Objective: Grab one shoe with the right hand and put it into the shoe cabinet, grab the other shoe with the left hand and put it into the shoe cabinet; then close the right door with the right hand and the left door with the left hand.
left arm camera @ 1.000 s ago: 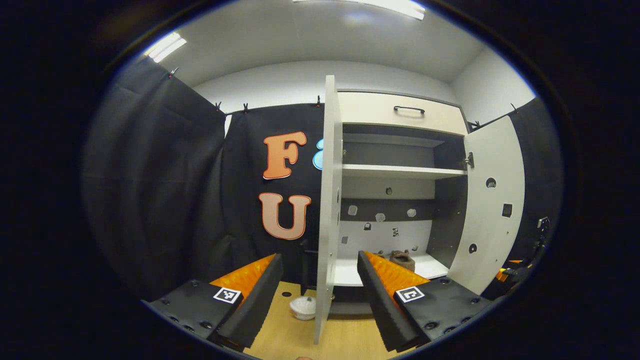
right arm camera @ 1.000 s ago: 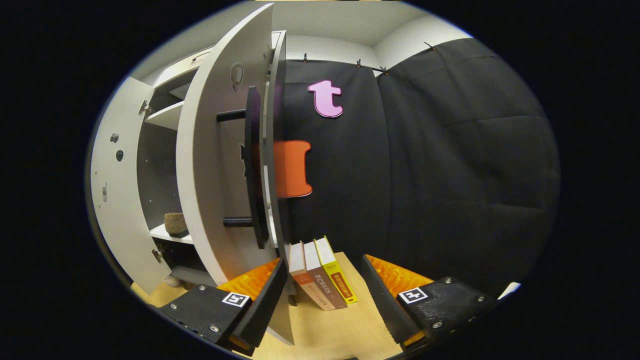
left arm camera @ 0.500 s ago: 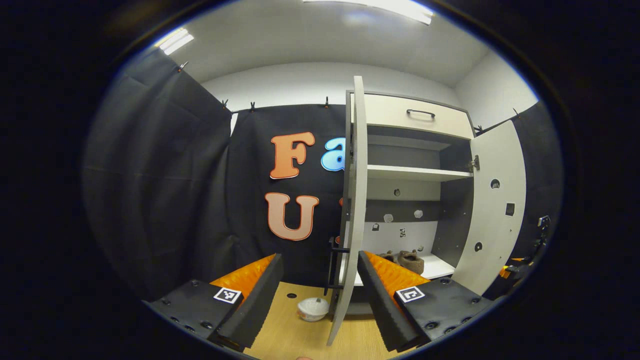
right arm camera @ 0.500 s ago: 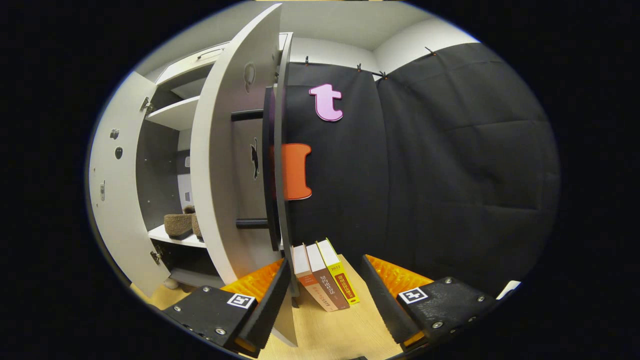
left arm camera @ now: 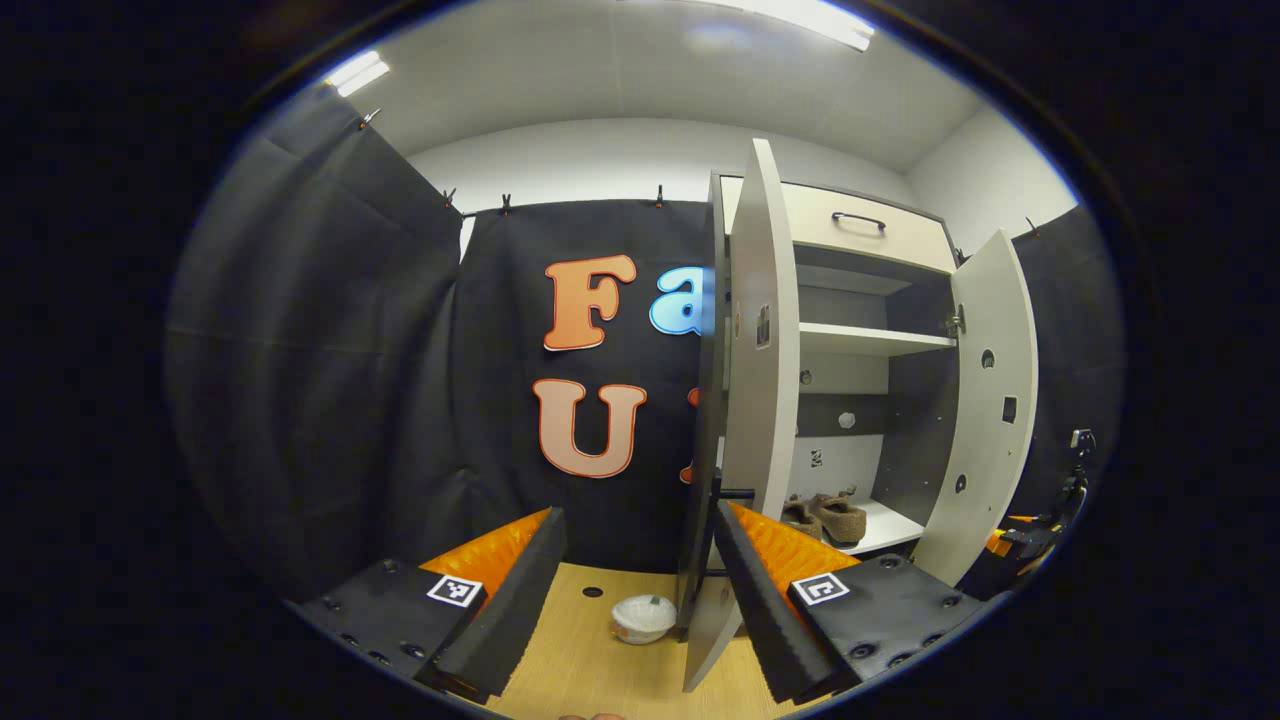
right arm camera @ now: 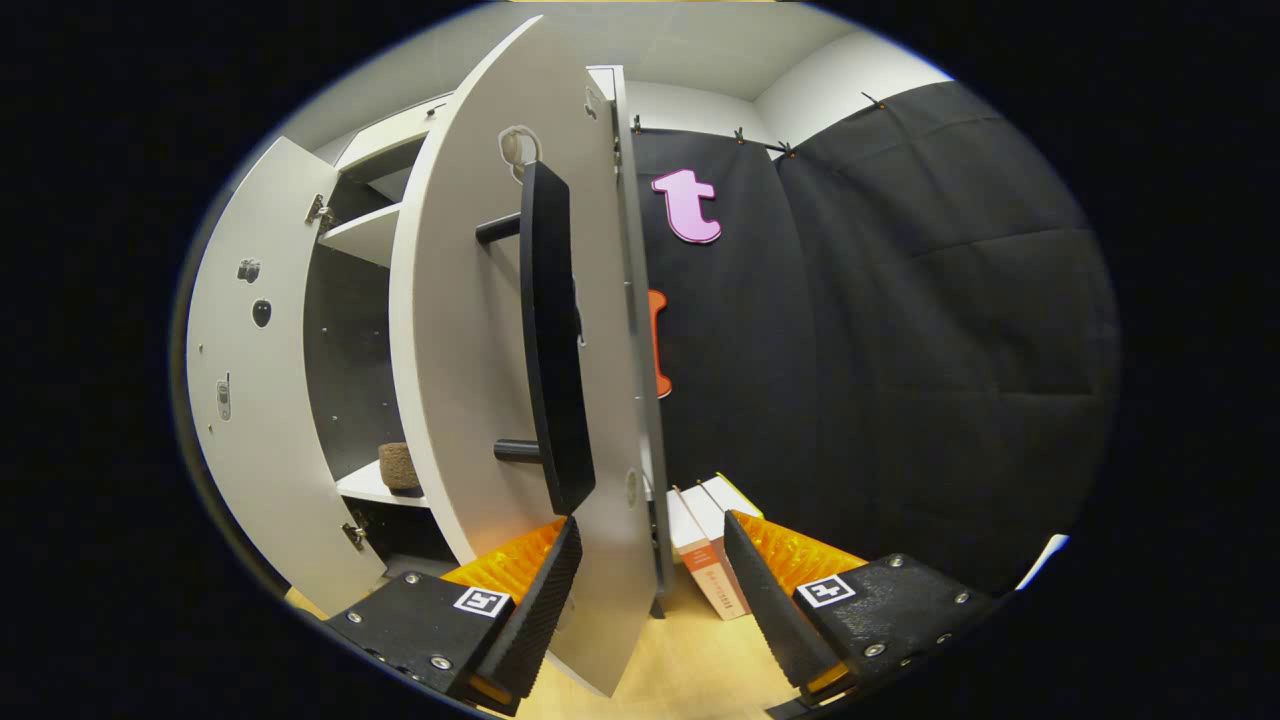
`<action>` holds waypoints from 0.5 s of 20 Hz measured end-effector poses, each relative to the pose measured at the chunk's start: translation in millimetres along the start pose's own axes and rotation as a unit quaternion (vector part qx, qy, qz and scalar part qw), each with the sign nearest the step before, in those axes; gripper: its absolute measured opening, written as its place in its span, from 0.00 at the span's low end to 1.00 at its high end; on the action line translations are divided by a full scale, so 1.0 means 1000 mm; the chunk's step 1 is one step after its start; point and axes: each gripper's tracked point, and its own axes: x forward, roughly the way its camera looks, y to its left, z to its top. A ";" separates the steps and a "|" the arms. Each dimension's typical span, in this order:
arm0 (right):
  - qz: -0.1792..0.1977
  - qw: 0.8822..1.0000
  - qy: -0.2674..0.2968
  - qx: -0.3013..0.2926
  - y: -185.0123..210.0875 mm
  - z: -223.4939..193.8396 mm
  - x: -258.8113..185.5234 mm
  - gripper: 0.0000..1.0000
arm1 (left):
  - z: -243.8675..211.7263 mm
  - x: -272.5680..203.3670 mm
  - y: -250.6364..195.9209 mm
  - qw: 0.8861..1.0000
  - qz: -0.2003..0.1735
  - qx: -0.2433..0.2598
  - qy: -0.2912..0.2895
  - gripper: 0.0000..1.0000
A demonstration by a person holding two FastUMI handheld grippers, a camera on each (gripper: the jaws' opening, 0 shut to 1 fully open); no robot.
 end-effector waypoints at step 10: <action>0.079 0.997 -0.001 -0.015 0.116 -0.007 0.033 0.83 | -0.015 0.001 0.040 1.000 0.019 0.001 0.019 0.96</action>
